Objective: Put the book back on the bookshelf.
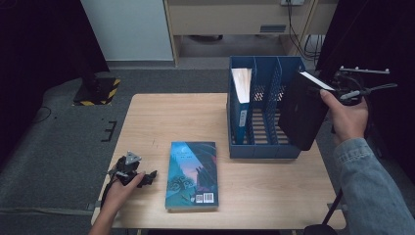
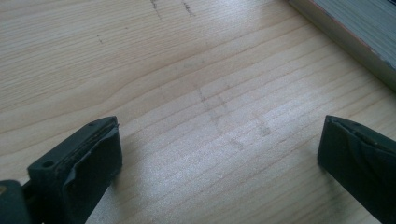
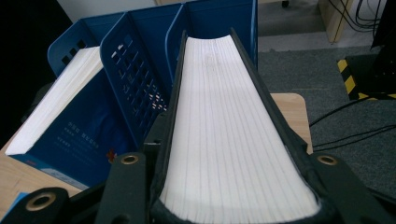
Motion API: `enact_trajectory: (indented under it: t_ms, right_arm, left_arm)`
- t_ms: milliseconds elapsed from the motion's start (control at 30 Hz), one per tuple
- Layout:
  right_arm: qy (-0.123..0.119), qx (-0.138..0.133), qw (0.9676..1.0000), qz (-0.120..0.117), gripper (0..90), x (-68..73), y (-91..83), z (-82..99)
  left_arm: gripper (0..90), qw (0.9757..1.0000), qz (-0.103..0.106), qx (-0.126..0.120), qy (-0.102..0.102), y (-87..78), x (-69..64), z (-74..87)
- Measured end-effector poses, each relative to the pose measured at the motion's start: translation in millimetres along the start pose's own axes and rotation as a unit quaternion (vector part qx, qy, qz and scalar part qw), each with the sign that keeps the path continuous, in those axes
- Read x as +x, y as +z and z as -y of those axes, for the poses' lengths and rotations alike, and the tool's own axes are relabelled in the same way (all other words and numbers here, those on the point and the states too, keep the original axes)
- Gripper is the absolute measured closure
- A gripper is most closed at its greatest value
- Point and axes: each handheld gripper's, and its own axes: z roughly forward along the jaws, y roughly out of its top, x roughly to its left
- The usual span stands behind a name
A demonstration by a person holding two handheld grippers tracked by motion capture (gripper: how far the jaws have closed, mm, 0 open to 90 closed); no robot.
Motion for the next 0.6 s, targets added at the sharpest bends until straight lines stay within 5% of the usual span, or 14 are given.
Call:
enact_trajectory:
  t_ms: [600]
  right_arm:
    - [0.008,0.0,0.9998,0.018,52.5,7.9,29.4,-4.1]
  left_arm:
    - [0.0,1.0,0.0,-0.002,0.0,0.6,-0.1,-0.3]
